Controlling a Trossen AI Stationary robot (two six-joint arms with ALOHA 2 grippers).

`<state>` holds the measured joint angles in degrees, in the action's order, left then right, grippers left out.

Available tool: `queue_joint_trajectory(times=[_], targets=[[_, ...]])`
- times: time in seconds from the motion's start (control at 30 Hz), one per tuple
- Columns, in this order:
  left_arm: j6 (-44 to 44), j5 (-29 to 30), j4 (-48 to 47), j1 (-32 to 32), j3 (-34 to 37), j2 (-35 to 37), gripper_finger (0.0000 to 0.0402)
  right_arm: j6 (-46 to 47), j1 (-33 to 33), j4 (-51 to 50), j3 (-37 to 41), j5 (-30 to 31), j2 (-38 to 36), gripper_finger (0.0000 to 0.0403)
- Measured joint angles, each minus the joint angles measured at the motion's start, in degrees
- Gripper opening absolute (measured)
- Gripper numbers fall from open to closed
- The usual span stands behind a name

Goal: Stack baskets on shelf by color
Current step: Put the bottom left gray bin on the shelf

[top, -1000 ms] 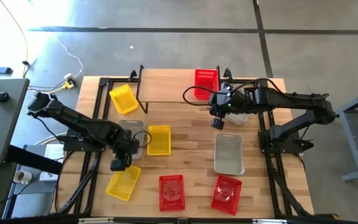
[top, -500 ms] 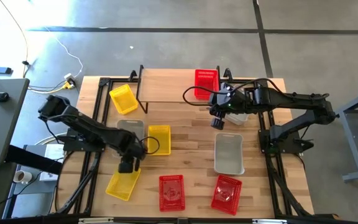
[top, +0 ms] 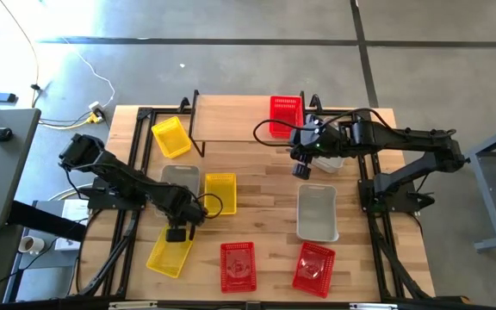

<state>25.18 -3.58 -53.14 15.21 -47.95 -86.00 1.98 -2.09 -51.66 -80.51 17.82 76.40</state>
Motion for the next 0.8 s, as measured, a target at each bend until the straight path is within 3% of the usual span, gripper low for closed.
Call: queue_joint_trajectory(times=[0.23, 0.8], targets=[[3.2, 1.1, -2.3, 1.2, -1.8, 3.8, 0.0003, 0.1, 0.0, 0.0, 0.0, 0.0, 0.0, 0.0078], [3.3, 7.6, -17.2, 4.8, -21.3, 14.9, 0.0001, 2.2, 0.0, 0.0, 0.0, 0.2, 0.0, 0.0078]])
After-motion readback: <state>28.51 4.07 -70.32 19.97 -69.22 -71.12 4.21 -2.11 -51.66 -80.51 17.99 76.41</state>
